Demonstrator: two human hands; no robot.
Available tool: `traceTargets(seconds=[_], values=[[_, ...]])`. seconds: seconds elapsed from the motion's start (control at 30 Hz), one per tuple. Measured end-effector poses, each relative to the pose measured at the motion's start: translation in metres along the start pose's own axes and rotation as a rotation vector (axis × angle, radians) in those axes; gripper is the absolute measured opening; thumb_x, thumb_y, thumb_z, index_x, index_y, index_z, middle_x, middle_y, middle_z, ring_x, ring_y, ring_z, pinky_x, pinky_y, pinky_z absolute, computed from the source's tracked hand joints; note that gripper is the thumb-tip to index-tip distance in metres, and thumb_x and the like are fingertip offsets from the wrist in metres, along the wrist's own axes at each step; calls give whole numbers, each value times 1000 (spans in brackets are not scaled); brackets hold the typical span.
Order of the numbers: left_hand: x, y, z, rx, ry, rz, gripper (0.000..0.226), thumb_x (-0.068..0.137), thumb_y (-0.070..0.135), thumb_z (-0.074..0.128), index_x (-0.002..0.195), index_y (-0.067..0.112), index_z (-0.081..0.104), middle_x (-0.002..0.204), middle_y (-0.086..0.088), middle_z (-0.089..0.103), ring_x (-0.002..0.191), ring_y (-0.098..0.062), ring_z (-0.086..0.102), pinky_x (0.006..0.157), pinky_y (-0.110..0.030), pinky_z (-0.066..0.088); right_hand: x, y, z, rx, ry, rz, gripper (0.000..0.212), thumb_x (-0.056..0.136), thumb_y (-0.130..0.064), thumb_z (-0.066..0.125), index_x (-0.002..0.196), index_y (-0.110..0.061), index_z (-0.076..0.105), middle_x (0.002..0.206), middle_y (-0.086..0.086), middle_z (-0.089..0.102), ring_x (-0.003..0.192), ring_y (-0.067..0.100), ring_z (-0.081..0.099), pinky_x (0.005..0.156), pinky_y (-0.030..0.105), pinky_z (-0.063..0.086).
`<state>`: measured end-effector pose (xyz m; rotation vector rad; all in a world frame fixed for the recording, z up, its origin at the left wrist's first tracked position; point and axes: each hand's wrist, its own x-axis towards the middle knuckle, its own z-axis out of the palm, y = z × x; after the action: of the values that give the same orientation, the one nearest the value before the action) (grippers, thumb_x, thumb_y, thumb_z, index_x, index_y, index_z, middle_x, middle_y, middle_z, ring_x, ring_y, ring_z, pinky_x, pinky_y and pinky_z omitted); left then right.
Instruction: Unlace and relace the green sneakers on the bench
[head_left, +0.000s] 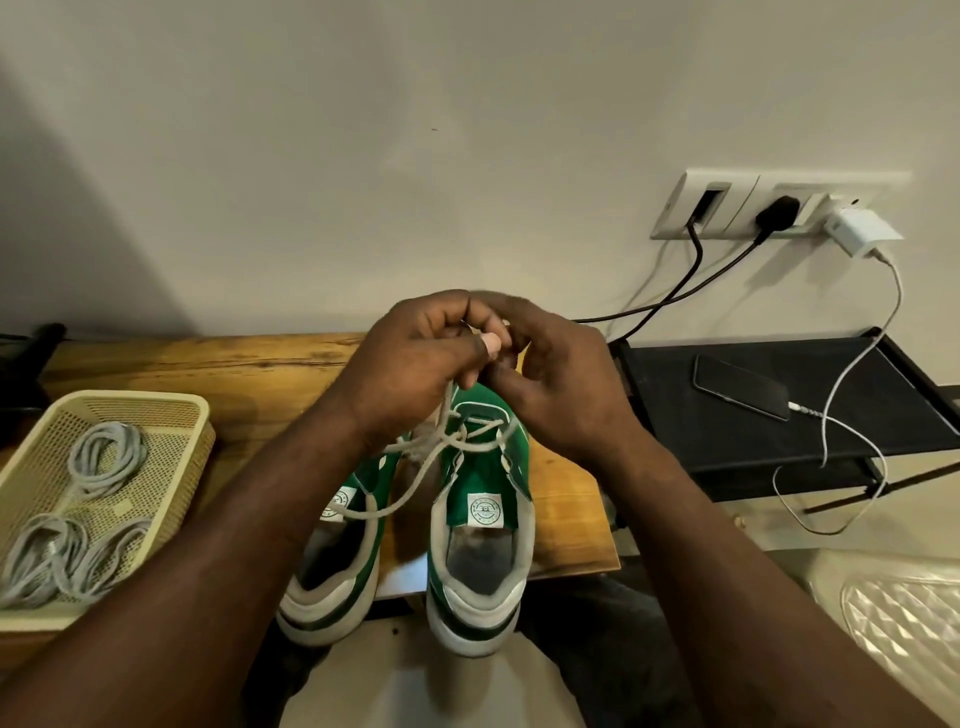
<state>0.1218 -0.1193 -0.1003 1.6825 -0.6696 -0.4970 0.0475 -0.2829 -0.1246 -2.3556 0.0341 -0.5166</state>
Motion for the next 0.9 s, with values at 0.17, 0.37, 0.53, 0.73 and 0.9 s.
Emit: traceTargets(seconds=[0.17, 0.37, 0.53, 0.73, 0.9], values=[[-2, 2, 1, -77, -16, -34, 20, 102, 7, 60, 104, 15, 78, 68, -5, 63, 59, -22, 43, 54, -24, 34, 3, 21, -1, -102, 17, 227, 17, 95, -34, 70, 84, -26, 81, 71, -5, 73, 54, 6, 57, 57, 30, 44], [-1, -2, 2, -102, 21, -87, 24, 102, 0, 55, 104, 5, 79, 74, -9, 70, 52, -3, 52, 51, -15, 38, -3, 22, 1, -108, -218, 285, 37, 94, -37, 75, 130, -31, 71, 92, -10, 77, 84, 5, 68, 75, 29, 52], [-1, -7, 1, -16, -16, -133, 20, 99, 0, 61, 100, 6, 79, 74, -10, 71, 52, 0, 54, 50, -13, 39, 1, 5, 5, -72, -119, 89, 21, 89, -14, 72, 85, -35, 72, 73, -14, 67, 69, 4, 59, 60, 28, 41], [-5, -6, -3, -191, -112, -48, 25, 97, 14, 57, 106, 10, 80, 96, -18, 77, 70, -22, 57, 62, -32, 39, 0, 22, 4, -202, -103, 310, 15, 98, -27, 67, 94, -23, 82, 82, -3, 76, 73, 15, 68, 69, 37, 56], [-7, -4, -1, -208, -200, -38, 33, 104, 0, 51, 126, 12, 72, 115, -8, 79, 80, -28, 68, 64, -32, 46, -1, 20, 9, -197, -164, 257, 21, 100, -34, 57, 89, -24, 73, 65, -14, 53, 71, 20, 64, 54, 24, 33]])
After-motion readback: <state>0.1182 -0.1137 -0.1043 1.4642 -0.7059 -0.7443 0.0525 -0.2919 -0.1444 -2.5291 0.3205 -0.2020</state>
